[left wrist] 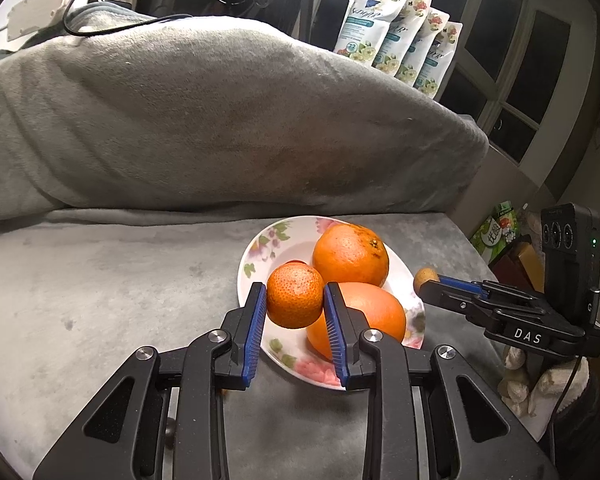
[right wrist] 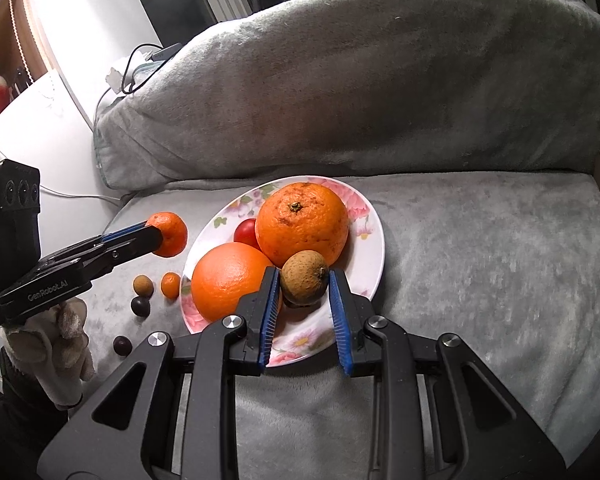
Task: Organize fruits
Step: 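Open the right gripper over the plate while the left gripper releases the mandarin there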
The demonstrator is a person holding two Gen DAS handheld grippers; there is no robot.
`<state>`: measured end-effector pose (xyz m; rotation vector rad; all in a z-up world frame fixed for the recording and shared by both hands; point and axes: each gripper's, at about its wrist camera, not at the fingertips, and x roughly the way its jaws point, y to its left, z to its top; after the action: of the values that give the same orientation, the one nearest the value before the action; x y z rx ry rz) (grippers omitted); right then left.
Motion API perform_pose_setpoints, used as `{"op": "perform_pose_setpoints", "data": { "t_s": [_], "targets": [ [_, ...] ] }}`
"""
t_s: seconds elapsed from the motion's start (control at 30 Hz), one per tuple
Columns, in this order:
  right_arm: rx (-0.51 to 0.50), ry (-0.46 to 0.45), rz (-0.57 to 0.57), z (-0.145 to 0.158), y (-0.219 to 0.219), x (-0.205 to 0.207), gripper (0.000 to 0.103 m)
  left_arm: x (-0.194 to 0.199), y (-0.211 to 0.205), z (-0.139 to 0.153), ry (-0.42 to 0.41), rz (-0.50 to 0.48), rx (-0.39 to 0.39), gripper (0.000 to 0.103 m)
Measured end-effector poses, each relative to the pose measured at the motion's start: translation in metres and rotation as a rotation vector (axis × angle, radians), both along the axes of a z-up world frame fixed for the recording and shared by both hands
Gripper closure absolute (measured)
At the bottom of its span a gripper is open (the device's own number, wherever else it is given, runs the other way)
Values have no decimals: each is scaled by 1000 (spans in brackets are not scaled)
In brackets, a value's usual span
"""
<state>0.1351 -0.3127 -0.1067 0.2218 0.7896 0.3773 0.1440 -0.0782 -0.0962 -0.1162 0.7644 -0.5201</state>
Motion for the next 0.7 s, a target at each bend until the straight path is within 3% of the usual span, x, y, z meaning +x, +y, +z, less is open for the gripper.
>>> {"op": "perform_pose_setpoints", "data": {
  "t_s": [0.1, 0.17, 0.3, 0.37, 0.47, 0.57, 0.7],
  "targets": [
    [-1, -1, -1, 0, 1, 0, 73, 1, 0, -1, 1, 2, 1, 75],
    [0, -6, -3, 1, 1, 0, 57, 1, 0, 0, -1, 2, -1, 75],
    [3, -15, -5, 4, 1, -1, 55, 1, 1, 4, -15, 4, 0, 75],
    [1, -19, -6, 5, 1, -1, 49, 1, 1, 5, -18, 4, 2, 74],
    [2, -28, -12, 6, 1, -2, 39, 0, 1, 7, -22, 4, 3, 59],
    [3, -34, -15, 7, 0, -3, 34, -1, 1, 7, -25, 1, 5, 58],
    [2, -49, -19, 9, -1, -5, 22, -2, 1, 9, -37, 10, 1, 36]
  ]
}}
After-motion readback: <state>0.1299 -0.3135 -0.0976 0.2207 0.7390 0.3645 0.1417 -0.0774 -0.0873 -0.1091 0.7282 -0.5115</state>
